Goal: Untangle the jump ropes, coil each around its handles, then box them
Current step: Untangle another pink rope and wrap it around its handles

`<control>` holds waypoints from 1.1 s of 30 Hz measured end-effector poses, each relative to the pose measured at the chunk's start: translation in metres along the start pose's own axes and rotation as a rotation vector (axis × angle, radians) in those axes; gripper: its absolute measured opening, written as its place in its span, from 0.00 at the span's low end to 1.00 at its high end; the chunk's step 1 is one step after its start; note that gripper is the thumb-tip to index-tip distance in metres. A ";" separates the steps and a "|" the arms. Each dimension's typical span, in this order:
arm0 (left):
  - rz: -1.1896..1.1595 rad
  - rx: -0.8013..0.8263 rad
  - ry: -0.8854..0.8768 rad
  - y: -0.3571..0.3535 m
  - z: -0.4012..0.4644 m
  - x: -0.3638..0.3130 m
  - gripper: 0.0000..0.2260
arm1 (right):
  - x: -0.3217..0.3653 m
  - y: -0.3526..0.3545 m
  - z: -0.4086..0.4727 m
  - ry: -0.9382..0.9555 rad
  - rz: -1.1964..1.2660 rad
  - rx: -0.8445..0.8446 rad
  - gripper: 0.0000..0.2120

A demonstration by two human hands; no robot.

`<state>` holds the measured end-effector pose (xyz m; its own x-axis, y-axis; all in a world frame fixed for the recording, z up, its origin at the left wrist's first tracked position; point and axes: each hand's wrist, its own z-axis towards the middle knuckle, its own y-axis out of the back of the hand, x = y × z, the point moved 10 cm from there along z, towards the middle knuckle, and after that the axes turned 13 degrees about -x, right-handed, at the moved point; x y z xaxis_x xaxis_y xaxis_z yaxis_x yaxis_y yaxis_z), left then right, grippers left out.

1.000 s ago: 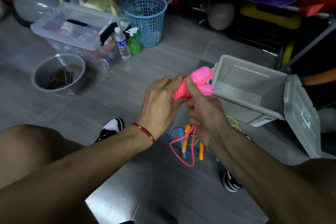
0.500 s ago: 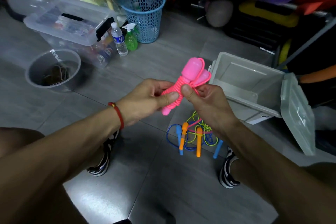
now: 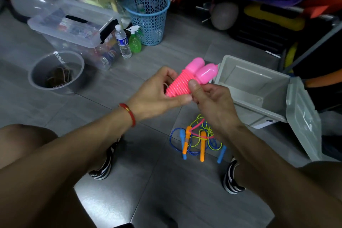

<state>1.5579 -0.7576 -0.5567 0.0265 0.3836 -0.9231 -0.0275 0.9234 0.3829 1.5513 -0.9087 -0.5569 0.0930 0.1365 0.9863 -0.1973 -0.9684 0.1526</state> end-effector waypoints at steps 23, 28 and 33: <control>0.532 -0.240 -0.192 0.015 -0.012 0.003 0.18 | -0.040 -0.019 -0.015 -0.324 -0.133 0.020 0.22; 0.402 -0.223 -0.241 0.016 -0.009 -0.002 0.27 | -0.017 -0.014 -0.008 -0.087 -0.077 -0.004 0.22; -0.509 0.343 0.464 -0.020 -0.024 0.028 0.33 | -0.001 -0.021 -0.012 0.015 -0.031 0.221 0.20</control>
<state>1.5357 -0.7662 -0.5907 -0.4712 -0.0653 -0.8796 0.1895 0.9665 -0.1732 1.5440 -0.8859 -0.5608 0.0807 0.1688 0.9823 0.0244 -0.9856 0.1674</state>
